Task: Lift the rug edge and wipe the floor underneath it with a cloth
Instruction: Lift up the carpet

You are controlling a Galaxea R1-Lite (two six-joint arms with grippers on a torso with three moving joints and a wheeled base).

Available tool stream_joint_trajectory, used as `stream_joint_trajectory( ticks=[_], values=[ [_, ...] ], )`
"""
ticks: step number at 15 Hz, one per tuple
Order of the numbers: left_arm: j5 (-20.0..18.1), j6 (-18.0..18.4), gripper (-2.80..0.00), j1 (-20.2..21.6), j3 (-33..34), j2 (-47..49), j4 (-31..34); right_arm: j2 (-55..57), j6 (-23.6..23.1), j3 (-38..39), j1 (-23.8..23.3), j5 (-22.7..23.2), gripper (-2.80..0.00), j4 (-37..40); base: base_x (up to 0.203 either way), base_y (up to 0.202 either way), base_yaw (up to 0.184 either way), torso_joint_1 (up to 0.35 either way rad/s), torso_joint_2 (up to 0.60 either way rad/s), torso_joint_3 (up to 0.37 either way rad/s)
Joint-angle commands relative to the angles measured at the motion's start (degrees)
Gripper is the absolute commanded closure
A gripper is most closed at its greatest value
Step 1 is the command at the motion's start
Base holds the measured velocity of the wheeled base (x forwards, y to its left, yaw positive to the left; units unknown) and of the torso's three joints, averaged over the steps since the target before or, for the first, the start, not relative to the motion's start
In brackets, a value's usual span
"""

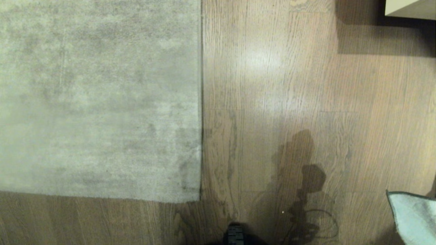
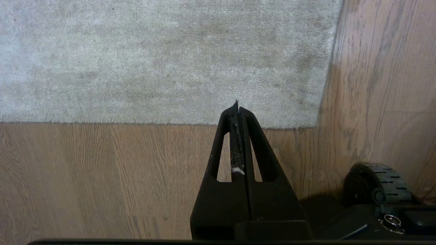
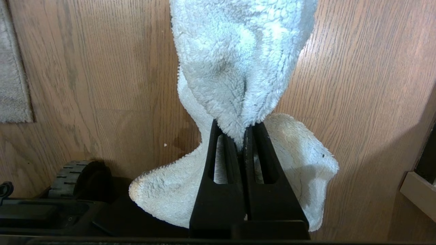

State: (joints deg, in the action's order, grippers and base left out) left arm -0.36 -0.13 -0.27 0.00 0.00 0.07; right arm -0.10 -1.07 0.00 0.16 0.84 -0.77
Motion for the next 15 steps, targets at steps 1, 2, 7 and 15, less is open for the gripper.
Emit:
stream_joint_trajectory(
  ticks=[1, 2, 7, 15],
  values=[
    [0.0, 0.0, 0.00, 0.0, 0.0, 0.0, 0.0, 0.1, 0.0, 0.0, 0.0, 0.0, 0.00, 0.0, 0.000, 0.000, 0.000, 0.000, 0.00, 0.000],
    [0.0, 0.0, 0.00, 0.0, 0.0, 0.0, 0.0, 0.1, 0.0, 0.0, 0.0, 0.0, 0.00, 0.0, 0.000, 0.000, 0.000, 0.000, 0.00, 0.000],
    [0.0, 0.0, 0.00, 0.0, 0.0, 0.0, 0.0, 0.1, 0.0, 0.0, 0.0, 0.0, 0.00, 0.0, 0.000, 0.000, 0.000, 0.000, 0.00, 0.000],
    [-0.2, 0.1, 0.00, 0.0, 0.0, 0.0, 0.0, 0.1, 0.0, 0.0, 0.0, 0.0, 0.00, 0.0, 0.000, 0.000, 0.000, 0.000, 0.00, 0.000]
  ],
)
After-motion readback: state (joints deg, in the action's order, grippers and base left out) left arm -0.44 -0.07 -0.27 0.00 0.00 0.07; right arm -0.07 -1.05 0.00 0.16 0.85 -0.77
